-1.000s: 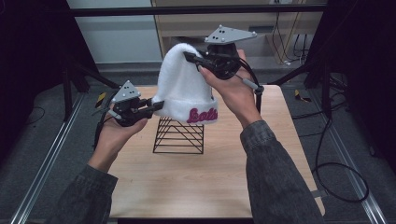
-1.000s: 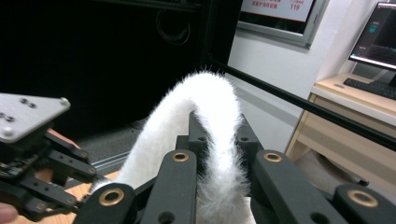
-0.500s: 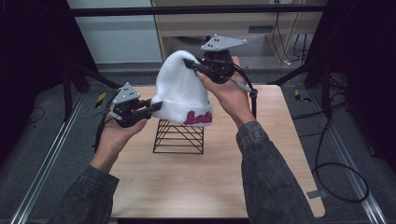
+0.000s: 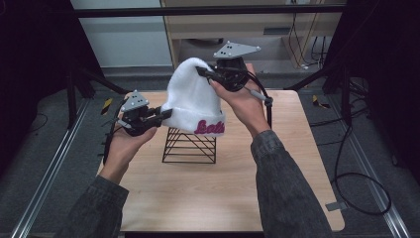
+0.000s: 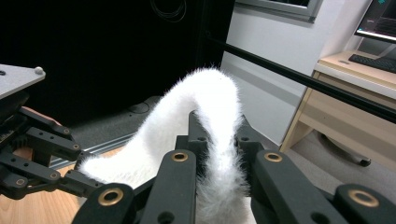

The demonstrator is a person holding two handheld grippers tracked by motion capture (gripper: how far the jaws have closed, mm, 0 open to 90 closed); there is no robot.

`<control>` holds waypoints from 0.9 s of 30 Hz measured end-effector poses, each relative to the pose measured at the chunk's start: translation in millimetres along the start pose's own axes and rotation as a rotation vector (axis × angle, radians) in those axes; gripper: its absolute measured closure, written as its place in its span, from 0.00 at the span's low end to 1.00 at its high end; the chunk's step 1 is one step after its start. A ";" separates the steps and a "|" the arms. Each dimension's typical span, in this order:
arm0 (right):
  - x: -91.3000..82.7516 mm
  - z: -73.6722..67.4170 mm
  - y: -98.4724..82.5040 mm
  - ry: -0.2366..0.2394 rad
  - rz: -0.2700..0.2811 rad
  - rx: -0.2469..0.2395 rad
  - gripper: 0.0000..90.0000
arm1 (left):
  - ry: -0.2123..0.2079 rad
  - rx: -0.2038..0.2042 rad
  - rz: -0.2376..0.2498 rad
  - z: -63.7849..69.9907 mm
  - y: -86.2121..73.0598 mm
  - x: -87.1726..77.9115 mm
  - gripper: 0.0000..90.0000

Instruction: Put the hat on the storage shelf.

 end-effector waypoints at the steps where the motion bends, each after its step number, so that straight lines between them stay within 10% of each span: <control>1: 0.2 0.1 -0.7 -0.001 -0.001 -0.003 0.92 | 0.005 -0.002 0.000 -1.1 -0.3 0.3 0.82; 27: 13.7 -11.1 -10.7 0.044 -0.002 -0.013 0.92 | 0.069 -0.026 0.012 -23.9 -23.2 0.6 0.83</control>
Point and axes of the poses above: each handheld gripper's, and its own axes: x roughly forward along the jaws, y roughly out of its top, z roughly to its right, the point moved 10 cm from there along x, roughly forward along the jaws, and after that the axes turned 6 degrees about x, right-handed, at the moved point
